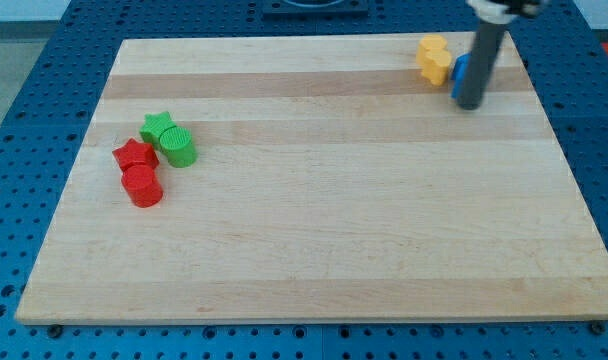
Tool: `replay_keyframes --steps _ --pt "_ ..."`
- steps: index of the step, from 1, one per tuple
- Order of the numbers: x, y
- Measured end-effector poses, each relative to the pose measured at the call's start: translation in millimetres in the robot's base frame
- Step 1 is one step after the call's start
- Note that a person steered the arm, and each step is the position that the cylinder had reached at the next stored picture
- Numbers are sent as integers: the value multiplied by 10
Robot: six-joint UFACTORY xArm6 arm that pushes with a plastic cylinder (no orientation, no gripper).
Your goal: Push the blue triangle to the bottom of the yellow heart
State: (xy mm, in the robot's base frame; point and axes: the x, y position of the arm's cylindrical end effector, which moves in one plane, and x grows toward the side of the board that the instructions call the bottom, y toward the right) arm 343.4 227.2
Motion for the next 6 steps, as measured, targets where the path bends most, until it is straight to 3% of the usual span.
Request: replay_keyframes --steps 1,2,3,5,6 --pt "-196 938" --pt "-754 854" --pt "-850 291" --pt "-490 -401" --pt "-264 -434"
